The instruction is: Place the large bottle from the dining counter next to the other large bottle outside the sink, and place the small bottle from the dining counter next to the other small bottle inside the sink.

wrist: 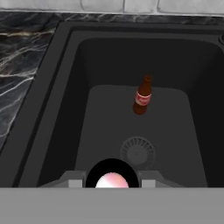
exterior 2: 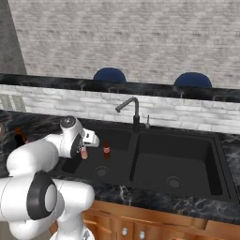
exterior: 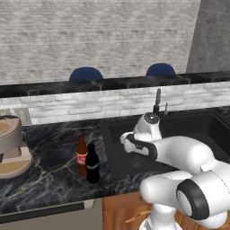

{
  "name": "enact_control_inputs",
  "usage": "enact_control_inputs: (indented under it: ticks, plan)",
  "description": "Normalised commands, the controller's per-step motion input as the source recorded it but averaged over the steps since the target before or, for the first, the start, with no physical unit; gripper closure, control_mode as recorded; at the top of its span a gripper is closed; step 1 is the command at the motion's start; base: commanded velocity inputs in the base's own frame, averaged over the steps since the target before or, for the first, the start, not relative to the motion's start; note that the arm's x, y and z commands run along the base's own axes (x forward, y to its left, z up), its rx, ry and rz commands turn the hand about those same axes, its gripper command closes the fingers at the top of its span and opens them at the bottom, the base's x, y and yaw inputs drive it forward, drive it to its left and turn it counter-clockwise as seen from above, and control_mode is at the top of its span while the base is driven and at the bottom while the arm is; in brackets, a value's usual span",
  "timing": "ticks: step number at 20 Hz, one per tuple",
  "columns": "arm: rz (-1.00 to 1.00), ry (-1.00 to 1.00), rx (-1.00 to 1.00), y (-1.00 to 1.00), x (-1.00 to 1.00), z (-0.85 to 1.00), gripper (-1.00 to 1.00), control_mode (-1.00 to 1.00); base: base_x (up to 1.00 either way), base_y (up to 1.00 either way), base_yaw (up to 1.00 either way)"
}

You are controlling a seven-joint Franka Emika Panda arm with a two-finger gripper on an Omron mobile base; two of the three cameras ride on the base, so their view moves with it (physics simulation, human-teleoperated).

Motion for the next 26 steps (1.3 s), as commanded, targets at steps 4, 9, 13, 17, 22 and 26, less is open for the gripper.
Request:
enact_control_inputs:
  ticks: [4, 9, 13, 17, 22, 26]
  plan:
    - [0.00, 0.01, 0.01, -0.05, 0.00, -0.16, 1.00, -1.00, 0.00, 0.00, 0.00]
    - [0.00, 0.00, 0.00, 0.00, 0.00, -0.13, 1.00, -1.00, 0.00, 0.00, 0.00]
    - [0.00, -0.01, 0.00, 0.00, 0.00, -0.10, 1.00, -1.00, 0.00, 0.00, 0.00]
    - [0.00, -0.02, 0.00, 0.00, 0.00, -0.13, 1.00, -1.00, 0.00, 0.00, 0.00]
    - [0.00, -0.02, 0.00, -0.01, 0.00, -0.17, 1.00, -1.00, 0.00, 0.00, 0.00]
    - [0.00, 0.00, 0.00, -0.01, 0.00, -0.15, 1.00, -1.00, 0.00, 0.00, 0.00]
